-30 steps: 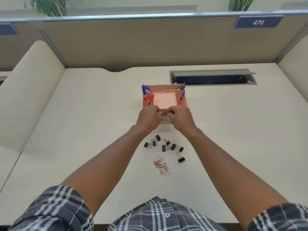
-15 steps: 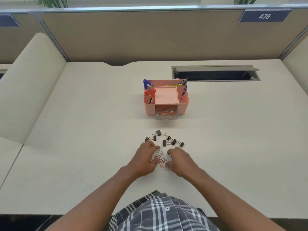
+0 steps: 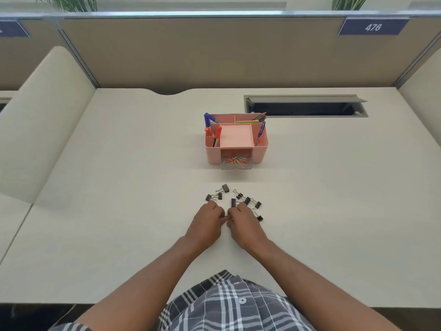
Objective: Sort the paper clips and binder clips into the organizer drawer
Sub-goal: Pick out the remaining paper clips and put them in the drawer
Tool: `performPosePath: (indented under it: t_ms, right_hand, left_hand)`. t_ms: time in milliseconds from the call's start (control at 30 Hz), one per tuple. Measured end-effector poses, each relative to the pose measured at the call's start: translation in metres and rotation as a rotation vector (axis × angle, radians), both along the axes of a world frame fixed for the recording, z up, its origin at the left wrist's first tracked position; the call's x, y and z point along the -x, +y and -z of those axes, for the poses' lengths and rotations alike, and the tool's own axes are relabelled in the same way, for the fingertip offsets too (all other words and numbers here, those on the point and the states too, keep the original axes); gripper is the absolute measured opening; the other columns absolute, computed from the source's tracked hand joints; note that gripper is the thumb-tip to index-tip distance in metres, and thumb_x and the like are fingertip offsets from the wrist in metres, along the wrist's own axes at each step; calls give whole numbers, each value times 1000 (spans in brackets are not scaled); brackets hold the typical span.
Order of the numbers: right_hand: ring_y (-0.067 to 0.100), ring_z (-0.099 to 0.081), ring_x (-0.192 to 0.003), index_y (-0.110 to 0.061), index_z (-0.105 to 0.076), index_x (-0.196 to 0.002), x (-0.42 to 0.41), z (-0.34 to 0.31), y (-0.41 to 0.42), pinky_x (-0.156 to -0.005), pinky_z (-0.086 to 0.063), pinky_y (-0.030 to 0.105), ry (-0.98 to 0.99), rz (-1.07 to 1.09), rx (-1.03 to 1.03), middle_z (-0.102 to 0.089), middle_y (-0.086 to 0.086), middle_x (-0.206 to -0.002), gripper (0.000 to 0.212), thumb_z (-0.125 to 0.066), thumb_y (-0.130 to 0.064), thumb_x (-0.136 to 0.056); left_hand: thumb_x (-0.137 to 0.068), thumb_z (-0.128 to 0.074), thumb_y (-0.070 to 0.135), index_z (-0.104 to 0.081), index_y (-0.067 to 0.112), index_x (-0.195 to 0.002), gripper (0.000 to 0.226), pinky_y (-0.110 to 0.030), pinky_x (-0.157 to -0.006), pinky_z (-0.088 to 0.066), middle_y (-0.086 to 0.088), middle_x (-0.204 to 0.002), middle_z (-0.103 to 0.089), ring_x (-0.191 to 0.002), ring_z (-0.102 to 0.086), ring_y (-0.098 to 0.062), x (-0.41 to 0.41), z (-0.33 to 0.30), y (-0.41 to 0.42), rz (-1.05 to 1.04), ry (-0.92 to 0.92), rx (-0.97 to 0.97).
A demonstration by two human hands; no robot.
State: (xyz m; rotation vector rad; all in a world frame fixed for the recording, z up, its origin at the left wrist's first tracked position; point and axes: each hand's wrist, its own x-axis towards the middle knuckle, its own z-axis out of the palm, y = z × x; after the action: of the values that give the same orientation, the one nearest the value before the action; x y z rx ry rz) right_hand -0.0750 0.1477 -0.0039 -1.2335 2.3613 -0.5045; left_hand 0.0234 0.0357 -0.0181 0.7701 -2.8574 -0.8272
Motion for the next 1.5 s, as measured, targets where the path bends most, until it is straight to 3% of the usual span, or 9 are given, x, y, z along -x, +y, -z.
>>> performPosePath:
  t_ms: [233, 367, 500, 733, 933, 1067, 1267, 1500]
  right_hand:
    - [27, -53, -95, -10, -65, -95, 16, -1, 1, -75, -44, 37, 14, -42, 0, -58, 8, -100, 15, -49, -11, -92]
    - [28, -54, -85, -10, -62, -83, 23, -12, 2, -66, -39, 35, -3, -47, -16, -60, 9, -89, 18, -46, -9, -90]
    - [24, -57, -81, -13, -64, -83, 30, -22, 6, -68, -45, 37, -9, -11, 19, -67, 4, -84, 17, -50, -20, -92]
    - [20, -62, -83, -22, -71, -100, 37, -28, 10, -72, -49, 32, -144, 129, 54, -73, -3, -90, 19, -53, -22, -93]
    - [18, -66, -75, -25, -70, -88, 45, -31, 8, -73, -54, 34, -347, 259, 70, -71, -4, -76, 11, -59, -22, -89]
    - [14, -66, -69, -26, -71, -86, 59, -46, -1, -68, -54, 32, -399, 327, 155, -71, -5, -75, 8, -63, -25, -87]
    - [16, -66, -75, -23, -73, -89, 98, -86, -36, -73, -53, 30, -298, 364, 350, -70, -6, -78, 7, -66, -24, -88]
    - [16, -62, -83, -15, -77, -98, 117, -99, -74, -65, -46, 23, -158, 289, 291, -72, 0, -89, 18, -61, -20, -92]
  left_hand:
    - [-90, -55, 12, -57, 14, -85, 5, -33, -72, -41, -3, -90, -55, -87, -49, -23, 0, -2, -1, -12, -30, 10]
    - [-91, -54, 13, -55, 18, -82, 10, -30, -67, -38, 2, -86, -56, -83, -48, -19, 2, -7, -1, -40, -48, -22]
    - [-90, -56, 13, -56, 18, -77, 13, -30, -63, -38, 4, -77, -59, -75, -52, -16, 3, -12, -1, -153, -24, -122]
    - [-89, -59, 10, -58, 20, -77, 15, -26, -63, -42, 7, -73, -60, -68, -51, -12, 2, -19, -1, -293, 66, -341]
    - [-91, -61, 14, -61, 19, -82, 11, -22, -63, -43, 8, -74, -62, -67, -53, -9, 10, -33, -4, -385, 141, -445]
    - [-88, -63, 10, -63, 17, -81, 10, -15, -62, -42, 7, -74, -66, -67, -57, -8, 28, -50, -15, -394, 222, -419]
    - [-88, -63, 8, -62, 16, -79, 13, -7, -56, -39, 6, -70, -60, -60, -52, -1, 75, -91, -45, -358, 331, -307]
    - [-90, -57, 5, -70, 12, -89, 14, -29, -74, -54, -1, -86, -67, -82, -62, -16, 118, -104, -63, -322, 257, -212]
